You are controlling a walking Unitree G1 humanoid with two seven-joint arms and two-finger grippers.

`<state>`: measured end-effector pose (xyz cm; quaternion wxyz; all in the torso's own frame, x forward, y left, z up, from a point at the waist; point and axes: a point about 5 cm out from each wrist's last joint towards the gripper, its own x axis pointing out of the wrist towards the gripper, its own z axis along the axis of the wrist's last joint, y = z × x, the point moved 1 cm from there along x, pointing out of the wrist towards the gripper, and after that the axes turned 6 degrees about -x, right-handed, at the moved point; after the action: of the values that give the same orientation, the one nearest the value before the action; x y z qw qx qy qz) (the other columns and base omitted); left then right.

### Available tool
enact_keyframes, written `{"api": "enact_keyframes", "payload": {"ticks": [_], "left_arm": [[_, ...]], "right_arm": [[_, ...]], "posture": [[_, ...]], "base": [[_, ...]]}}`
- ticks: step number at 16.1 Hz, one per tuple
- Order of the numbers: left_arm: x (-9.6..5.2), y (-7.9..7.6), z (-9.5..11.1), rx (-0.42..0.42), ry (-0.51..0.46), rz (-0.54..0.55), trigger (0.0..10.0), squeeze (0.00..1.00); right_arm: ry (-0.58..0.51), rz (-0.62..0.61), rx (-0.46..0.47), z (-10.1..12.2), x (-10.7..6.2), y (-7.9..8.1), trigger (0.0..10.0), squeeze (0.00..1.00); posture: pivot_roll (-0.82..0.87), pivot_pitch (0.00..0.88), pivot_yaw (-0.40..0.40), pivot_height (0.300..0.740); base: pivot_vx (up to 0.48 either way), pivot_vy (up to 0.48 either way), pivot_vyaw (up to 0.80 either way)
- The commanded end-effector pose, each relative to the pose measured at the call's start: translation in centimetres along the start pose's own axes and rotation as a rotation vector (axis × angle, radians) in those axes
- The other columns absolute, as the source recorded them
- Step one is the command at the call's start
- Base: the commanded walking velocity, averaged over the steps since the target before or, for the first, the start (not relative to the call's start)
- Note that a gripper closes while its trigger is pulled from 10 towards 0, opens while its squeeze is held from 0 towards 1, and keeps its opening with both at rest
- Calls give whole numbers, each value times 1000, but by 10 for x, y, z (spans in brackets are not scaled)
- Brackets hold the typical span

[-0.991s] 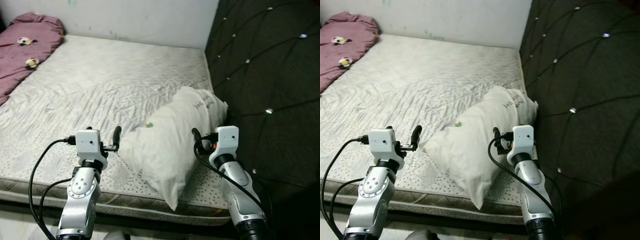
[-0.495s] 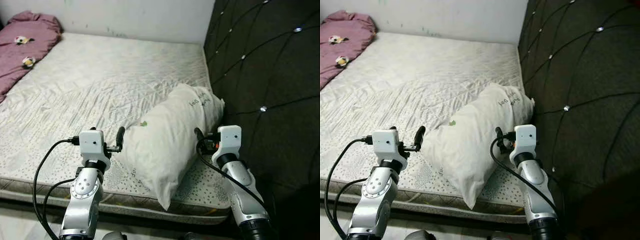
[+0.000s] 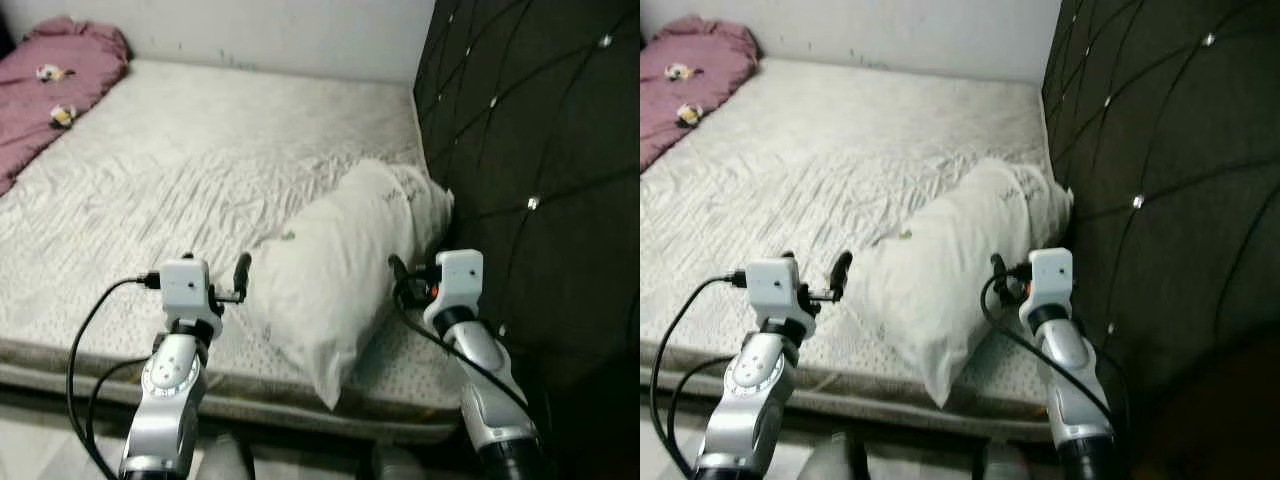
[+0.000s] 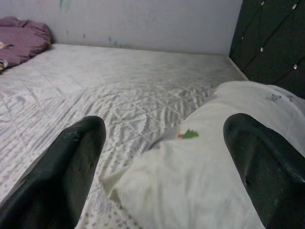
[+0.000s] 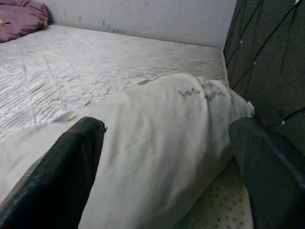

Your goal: Clean up the room

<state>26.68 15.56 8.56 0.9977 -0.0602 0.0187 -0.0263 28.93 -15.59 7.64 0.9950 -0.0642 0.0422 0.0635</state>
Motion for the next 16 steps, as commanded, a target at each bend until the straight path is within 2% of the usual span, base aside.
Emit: {"api": "enact_keyframes", "payload": {"ticks": [1, 14, 16], "left_arm": [[-1, 0, -2, 12, 10, 0, 10000, 0], [-2, -2, -2, -2, 10, -24, 10000, 0], [-2, -4, -2, -6, 6, -35, 10000, 0]], "right_arm": [[-3, 3, 6, 1, 0, -1, 10000, 0], [-3, 8, -5, 1, 0, 0, 10000, 0], [-2, 10, -6, 1, 0, 0, 10000, 0]], "posture": [[-34, 0, -17, 627], [-36, 0, -18, 627], [-35, 0, -21, 627]], "base": [[0, 0, 0], [0, 0, 0], [302, 0, 0]]}}
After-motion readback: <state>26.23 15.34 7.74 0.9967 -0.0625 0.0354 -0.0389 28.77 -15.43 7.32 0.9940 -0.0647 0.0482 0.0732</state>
